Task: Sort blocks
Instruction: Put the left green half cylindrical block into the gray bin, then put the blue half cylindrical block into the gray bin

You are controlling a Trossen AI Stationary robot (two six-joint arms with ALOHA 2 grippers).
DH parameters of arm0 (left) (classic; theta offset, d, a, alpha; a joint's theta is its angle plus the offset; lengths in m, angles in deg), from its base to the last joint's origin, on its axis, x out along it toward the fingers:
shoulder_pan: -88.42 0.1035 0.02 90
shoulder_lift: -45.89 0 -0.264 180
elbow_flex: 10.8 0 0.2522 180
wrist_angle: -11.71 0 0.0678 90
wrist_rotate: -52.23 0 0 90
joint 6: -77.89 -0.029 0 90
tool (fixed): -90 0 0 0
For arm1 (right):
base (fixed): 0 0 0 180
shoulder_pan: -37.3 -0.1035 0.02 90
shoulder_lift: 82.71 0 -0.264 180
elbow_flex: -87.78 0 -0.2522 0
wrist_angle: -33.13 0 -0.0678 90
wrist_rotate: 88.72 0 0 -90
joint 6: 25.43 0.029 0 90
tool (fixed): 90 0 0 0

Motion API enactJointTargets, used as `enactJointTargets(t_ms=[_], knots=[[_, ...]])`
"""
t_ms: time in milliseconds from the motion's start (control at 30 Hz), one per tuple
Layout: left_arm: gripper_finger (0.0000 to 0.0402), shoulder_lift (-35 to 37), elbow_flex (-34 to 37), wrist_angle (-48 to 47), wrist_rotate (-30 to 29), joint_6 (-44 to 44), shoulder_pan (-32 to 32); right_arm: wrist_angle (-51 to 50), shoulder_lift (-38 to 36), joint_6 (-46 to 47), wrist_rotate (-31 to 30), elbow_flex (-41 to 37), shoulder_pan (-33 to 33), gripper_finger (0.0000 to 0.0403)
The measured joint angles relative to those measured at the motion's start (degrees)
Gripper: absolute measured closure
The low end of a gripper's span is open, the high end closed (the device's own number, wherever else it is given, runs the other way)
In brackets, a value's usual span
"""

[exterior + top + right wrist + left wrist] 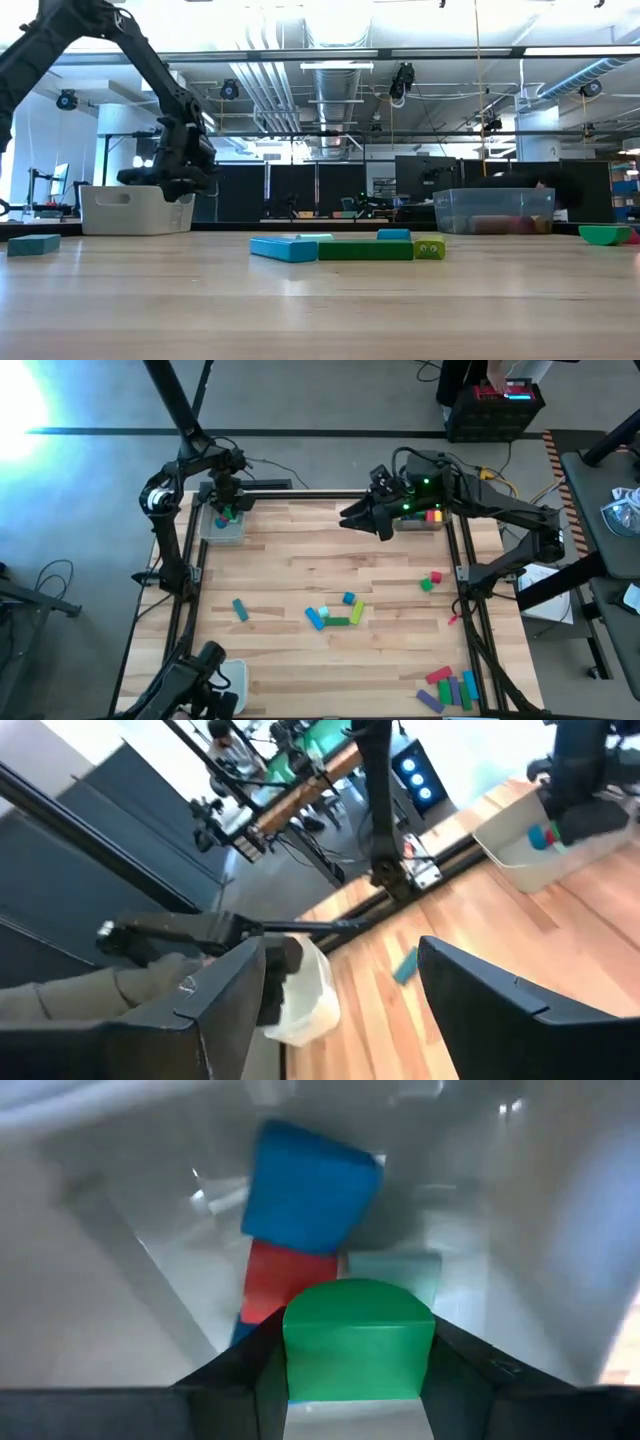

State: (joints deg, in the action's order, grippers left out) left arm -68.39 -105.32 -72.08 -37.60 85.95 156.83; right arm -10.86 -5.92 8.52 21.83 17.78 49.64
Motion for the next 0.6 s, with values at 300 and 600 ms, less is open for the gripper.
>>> enactJointTargets(t_ms=[300,600], knots=[[0.0155,1.1,-3.0,-1.5,-0.2,-0.4,-0.1,-14.9,1.2,-8.0,-7.5,0.0,-1.2,0.0117],[0.0134,14.9,-2.4,-4.3,0.4,-1.7,-3.7,-18.7,6.7,-13.5,-15.5,-4.7,-5.5,0.0093]])
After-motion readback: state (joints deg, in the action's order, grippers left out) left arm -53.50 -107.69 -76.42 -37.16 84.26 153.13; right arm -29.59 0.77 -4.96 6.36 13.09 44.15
